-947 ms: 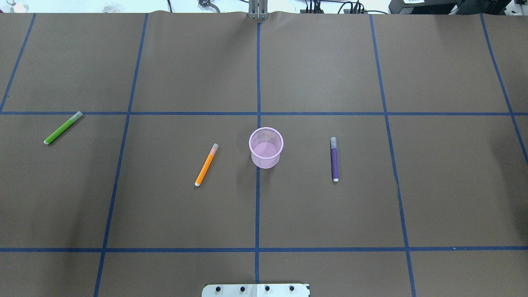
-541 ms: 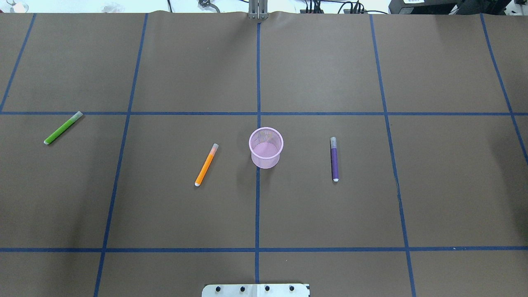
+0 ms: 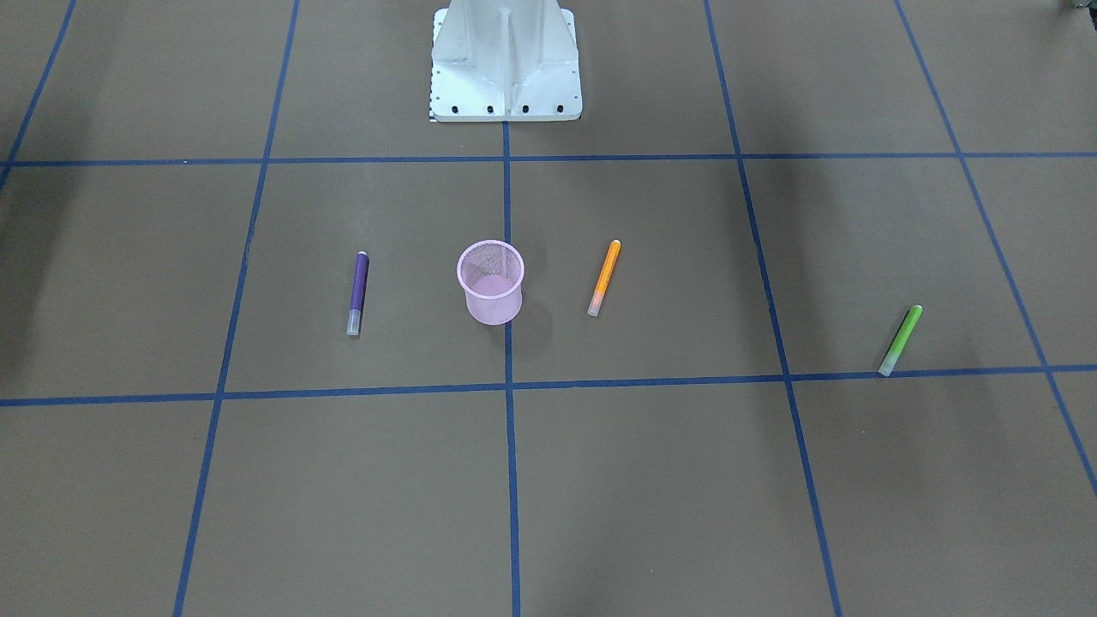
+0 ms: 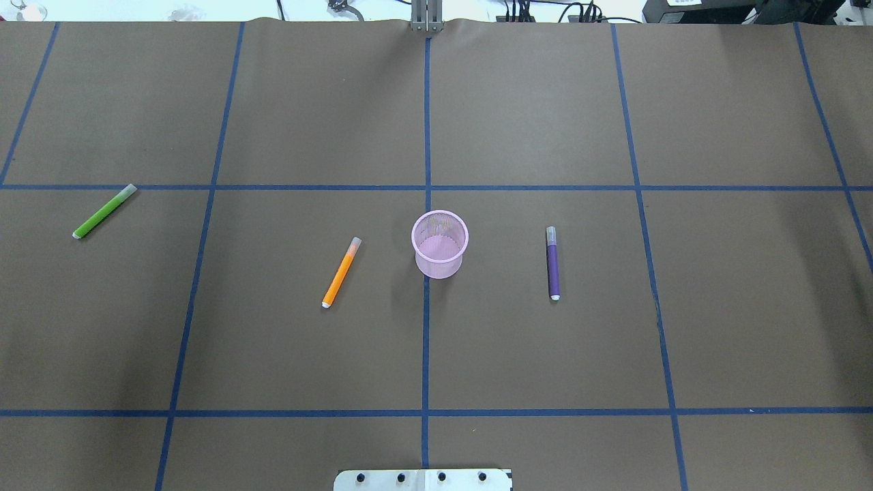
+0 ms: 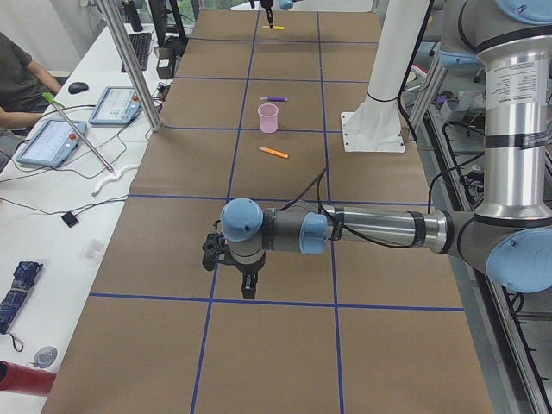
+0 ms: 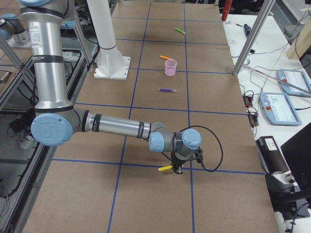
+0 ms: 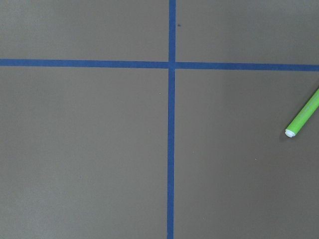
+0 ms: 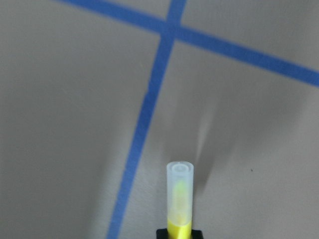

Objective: Collect pens into pen holder

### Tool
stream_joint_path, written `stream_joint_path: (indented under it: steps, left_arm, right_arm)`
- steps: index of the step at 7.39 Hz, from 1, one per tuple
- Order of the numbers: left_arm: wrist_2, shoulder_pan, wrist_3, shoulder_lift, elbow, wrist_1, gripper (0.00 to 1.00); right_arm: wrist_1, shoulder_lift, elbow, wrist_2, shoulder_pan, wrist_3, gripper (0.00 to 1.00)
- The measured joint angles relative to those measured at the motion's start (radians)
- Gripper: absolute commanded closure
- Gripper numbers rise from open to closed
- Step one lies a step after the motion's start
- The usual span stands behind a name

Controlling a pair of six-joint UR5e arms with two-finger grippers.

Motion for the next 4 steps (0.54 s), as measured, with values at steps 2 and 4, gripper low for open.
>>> stream_joint_path:
  steps: [2, 4]
  left_arm:
    - [-0.041, 0.0, 0.0, 0.0, 0.0, -0.046, 0.0]
    - [-0.055, 0.002, 0.0, -0.007, 0.003, -0.089, 0.0]
  right_arm:
    - [0.003, 0.0, 0.167, 0.009, -0.013, 0.259, 1.0]
    - [0.007, 0.018, 0.342, 0.01, -0.099, 0.525, 1.0]
